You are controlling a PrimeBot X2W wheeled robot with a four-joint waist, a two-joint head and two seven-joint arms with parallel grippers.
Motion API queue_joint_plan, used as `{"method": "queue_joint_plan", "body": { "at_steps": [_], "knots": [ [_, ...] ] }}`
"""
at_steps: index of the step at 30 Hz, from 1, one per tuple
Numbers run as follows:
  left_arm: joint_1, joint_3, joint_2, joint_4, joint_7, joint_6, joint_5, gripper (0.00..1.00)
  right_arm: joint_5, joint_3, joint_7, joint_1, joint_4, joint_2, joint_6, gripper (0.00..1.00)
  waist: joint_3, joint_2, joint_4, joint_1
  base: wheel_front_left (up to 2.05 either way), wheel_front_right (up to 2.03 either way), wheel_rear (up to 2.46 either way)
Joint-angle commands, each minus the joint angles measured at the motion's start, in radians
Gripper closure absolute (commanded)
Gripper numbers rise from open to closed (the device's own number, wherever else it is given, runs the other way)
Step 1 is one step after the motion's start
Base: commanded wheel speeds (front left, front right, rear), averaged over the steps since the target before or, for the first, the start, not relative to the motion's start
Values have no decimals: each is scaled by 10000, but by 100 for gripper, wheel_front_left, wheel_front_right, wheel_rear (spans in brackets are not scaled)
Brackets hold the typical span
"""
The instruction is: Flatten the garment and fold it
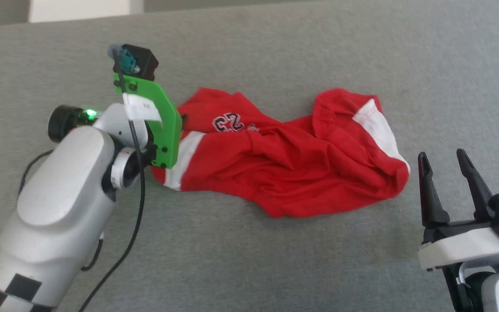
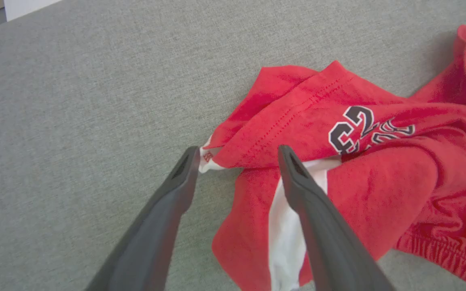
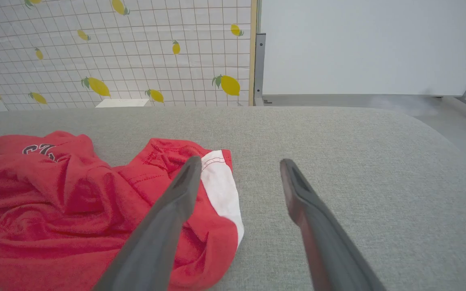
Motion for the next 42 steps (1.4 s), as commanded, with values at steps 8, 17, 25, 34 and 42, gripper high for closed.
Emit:
{"method": "queue_joint_plan", "body": {
  "at_steps": [8,17,25,34,42],
  "knots": [
    [-350,-186,336,935,559,-181,-75,3,251,156,-429,-303,309,32,-11,0,933,-1,-823,0,0,0,0],
    [-412,147,580,511,-521,-176,114,100,232,182,-487,-308,660,33,-11,0,500,-1,-754,0,0,0,0],
    [-1345,382,1220,-259,-1099,-603,568,100,266,282,-425,-519,939,33,-11,0,-190,-1,-949,0,0,0,0],
    [-4207,7,1055,1275,-1670,-1533,1715,100,833,887,-950,-867,1613,33,-11,0,396,-1,-2408,0,0,0,0],
    [-4560,-391,155,3094,-2662,-1884,1842,0,1130,1135,-1371,-1063,2124,33,-11,0,727,-1,-2915,0,0,0,0]
  ]
}}
